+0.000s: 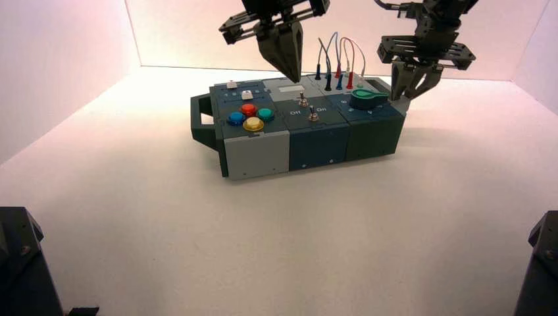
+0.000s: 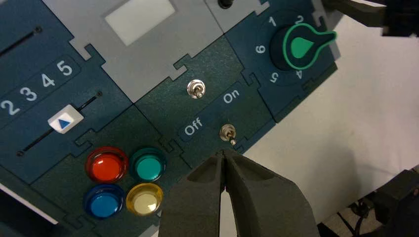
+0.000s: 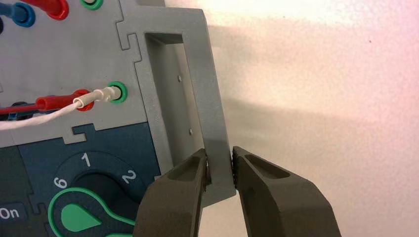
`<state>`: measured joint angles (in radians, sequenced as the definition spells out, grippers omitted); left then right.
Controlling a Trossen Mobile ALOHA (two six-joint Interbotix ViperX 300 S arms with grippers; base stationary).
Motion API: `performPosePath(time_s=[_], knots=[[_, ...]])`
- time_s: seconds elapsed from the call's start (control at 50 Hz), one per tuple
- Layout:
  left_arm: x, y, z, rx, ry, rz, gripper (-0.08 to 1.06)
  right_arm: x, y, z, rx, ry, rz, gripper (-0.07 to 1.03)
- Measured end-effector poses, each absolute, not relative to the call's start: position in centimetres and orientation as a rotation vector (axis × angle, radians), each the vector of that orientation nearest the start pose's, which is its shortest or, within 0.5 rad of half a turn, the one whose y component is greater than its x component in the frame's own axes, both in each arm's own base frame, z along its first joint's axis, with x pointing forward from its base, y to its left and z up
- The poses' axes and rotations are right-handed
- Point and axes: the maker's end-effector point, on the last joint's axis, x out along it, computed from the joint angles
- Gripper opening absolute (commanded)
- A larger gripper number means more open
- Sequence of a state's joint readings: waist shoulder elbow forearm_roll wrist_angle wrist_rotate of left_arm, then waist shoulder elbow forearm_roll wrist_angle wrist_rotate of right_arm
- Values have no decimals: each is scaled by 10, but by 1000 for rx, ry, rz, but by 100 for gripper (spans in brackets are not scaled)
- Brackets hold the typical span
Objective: Flip the top switch on with the left gripper.
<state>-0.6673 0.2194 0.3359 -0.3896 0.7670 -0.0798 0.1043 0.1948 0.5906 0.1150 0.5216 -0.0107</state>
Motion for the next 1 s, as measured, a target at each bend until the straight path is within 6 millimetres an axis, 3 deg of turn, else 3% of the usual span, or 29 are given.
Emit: performPosePath(time_s=[0.2, 0.56, 1.0], knots=[[310, -303, 83, -32, 1417, -545, 30, 362, 48, 27, 62, 1288, 66, -2], [323, -309, 85, -82, 1351, -523, 30, 349, 46, 29, 87, 1256, 53, -2], [325, -309, 66, -83, 1375, -499, 30, 349, 47, 34, 92, 1242, 53, -2]])
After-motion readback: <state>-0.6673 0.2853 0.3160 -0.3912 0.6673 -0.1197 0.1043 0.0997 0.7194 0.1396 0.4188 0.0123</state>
